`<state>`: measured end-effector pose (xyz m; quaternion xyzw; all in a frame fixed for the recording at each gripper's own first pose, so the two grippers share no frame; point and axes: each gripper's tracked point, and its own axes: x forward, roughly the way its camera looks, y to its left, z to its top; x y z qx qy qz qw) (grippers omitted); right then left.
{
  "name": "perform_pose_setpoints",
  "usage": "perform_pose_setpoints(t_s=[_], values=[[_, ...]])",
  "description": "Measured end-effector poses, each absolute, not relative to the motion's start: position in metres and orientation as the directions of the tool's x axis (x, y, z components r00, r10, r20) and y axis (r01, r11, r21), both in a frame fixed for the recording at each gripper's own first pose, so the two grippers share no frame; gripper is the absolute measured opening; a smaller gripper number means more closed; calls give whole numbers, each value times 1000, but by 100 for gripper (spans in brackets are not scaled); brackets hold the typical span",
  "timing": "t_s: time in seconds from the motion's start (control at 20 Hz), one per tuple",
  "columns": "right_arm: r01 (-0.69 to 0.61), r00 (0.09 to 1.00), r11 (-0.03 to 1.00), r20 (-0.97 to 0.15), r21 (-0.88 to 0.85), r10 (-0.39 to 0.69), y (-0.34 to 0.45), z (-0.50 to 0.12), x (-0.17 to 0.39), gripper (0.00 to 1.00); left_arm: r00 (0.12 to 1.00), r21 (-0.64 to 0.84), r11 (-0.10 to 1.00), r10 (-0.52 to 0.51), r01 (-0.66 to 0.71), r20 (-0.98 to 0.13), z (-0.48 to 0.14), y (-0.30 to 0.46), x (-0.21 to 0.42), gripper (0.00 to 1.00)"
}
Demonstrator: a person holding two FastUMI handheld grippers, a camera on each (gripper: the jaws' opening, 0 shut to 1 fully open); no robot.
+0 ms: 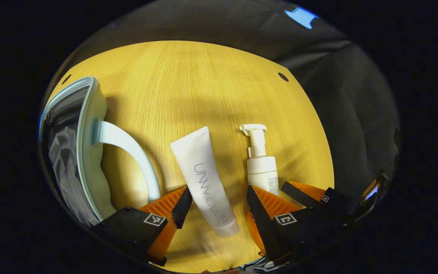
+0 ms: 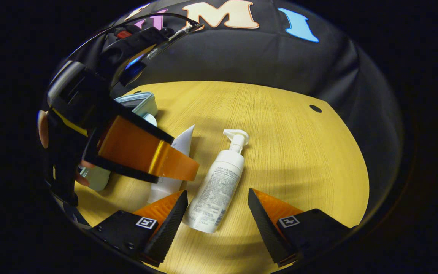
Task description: First open the suitcase, pack the skin care products into it, and then close the suitcase.
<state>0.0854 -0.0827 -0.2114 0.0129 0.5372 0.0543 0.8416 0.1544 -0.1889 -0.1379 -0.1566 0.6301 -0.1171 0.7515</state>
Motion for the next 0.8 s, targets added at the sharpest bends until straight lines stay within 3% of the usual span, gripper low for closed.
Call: perform_pose_setpoints(t_s=[0.3,0.35,0.6,0.8], values=[[-65,365,990,-920,126,141,-80,-226,92,97,167,-363,932,-356,-12,-919,-143,-186,153,85],[-59,363,991,-922,118,132,-80,-229,92,90,159,-350,937,-344,-10,-926,-144,-184,151,83],[-71,365,992,-923,102,121,-90,-234,95,63,162,-337,941,-334,7,-929,-148,-177,154,59],[-91,347,992,-931,90,117,-91,-232,88,59,159,-410,912,-408,23,-899,-148,-180,153,45]])
